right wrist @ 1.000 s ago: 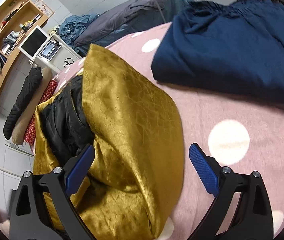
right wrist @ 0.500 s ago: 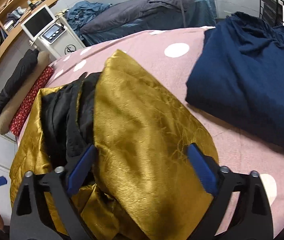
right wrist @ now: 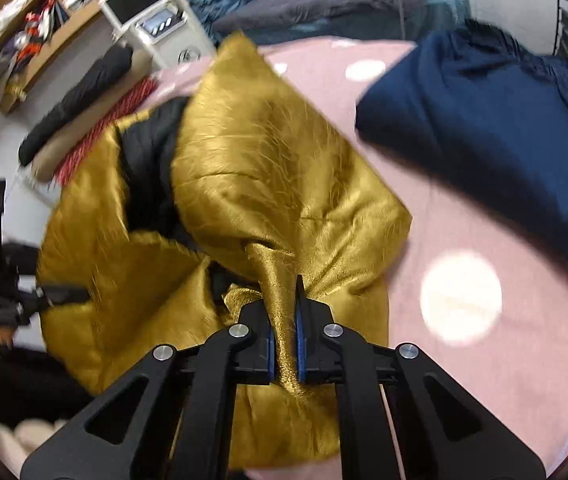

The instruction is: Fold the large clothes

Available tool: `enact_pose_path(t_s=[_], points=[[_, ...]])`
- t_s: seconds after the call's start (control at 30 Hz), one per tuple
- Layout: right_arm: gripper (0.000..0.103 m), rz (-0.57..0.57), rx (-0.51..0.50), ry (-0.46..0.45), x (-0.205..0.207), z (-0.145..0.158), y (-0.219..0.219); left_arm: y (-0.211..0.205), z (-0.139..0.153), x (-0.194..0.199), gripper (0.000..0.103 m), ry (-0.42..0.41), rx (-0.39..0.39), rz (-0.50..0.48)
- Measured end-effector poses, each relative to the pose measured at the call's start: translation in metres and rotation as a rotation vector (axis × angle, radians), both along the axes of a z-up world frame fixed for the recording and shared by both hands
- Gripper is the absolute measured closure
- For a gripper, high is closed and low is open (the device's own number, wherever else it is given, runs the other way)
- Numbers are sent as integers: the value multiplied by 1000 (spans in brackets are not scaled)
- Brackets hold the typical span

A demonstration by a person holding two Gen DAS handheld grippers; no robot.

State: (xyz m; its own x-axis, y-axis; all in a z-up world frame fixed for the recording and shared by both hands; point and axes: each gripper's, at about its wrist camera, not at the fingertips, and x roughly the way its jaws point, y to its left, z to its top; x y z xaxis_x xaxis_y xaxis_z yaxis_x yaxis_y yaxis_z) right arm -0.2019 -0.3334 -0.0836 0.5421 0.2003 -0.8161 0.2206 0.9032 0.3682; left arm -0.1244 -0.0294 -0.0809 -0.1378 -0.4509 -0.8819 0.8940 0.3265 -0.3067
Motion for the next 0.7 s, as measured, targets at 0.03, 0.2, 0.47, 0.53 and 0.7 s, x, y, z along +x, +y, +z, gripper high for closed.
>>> enact_pose_path(t_s=[0.03,0.2,0.47,0.53,0.7], points=[[96,16,18,19,-10,-4,3,6,-8,-18,88,22,29,-46],[96,139,131,173,-80,-37,33,30,-58,-84,88,84,198,-203],[63,-7,330,111,-114,-23,6,31,-19,-62,35,169,43,-178],[32,-27,349,12,-108,1,-4,31,15,-60,20,112,-46,-235],[24,167,498,-222,-100,51,-11,41,69,-44,8,-42,-181,-202]])
